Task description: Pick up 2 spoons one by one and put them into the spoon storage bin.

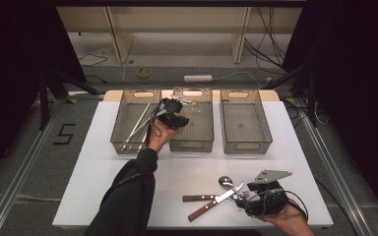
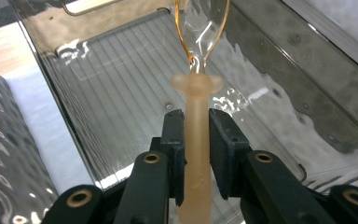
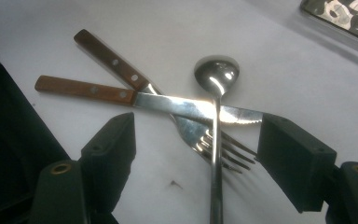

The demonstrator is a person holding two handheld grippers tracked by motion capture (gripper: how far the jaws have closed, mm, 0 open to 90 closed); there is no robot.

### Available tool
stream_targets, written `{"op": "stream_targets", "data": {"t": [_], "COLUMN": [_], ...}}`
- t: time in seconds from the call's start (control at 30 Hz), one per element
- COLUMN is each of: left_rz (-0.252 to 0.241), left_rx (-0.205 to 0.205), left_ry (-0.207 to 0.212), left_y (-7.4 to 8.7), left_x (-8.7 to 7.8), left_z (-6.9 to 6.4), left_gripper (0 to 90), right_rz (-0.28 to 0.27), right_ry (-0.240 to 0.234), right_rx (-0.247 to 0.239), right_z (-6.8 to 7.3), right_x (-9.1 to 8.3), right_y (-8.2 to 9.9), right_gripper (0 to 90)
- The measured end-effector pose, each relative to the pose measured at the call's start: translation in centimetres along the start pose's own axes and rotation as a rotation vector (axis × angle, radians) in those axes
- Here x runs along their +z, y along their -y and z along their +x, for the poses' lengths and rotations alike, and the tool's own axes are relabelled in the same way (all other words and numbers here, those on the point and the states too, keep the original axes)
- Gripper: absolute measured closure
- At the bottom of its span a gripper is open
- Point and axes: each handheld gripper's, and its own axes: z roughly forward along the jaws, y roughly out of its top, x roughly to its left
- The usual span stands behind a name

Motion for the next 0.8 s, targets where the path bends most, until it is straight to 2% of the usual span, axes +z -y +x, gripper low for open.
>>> {"op": "stream_targets", "data": {"t": [0.1,0.17,0.27,0.4,0.57,0.8], "left_rz": [0.007,-0.001,0.009,0.017,0.010,-0.016], "left_rx": [-0.011,-0.013,-0.010,-0.031,-0.031,-0.027], "left_ry": [-0.001,0.002,0.001,0.000,0.023,0.054], "left_y": [0.1,0.1,0.1,0.2,0.6,1.5], "left_x": [0.3,0.2,0.1,-0.3,-1.6,-4.0], "left_z": [0.0,0.0,0.0,0.1,0.3,0.5], "left_gripper": [74.4,67.8,62.5,51.7,40.3,33.9], "right_rz": [0.000,-0.001,0.000,-0.002,0.000,0.004], "right_ry": [-0.002,-0.003,-0.001,-0.001,0.003,0.012], "right_rx": [-0.002,-0.003,-0.002,-0.004,-0.001,0.005], "right_z": [0.0,0.0,-0.1,0.0,-0.1,-0.1], "right_x": [0.1,0.1,0.0,0.0,0.0,0.0], "right_y": [0.0,0.0,0.0,0.0,0.0,-0.1], "right_gripper": [28.8,28.8,28.8,28.8,28.8,28.8]}}
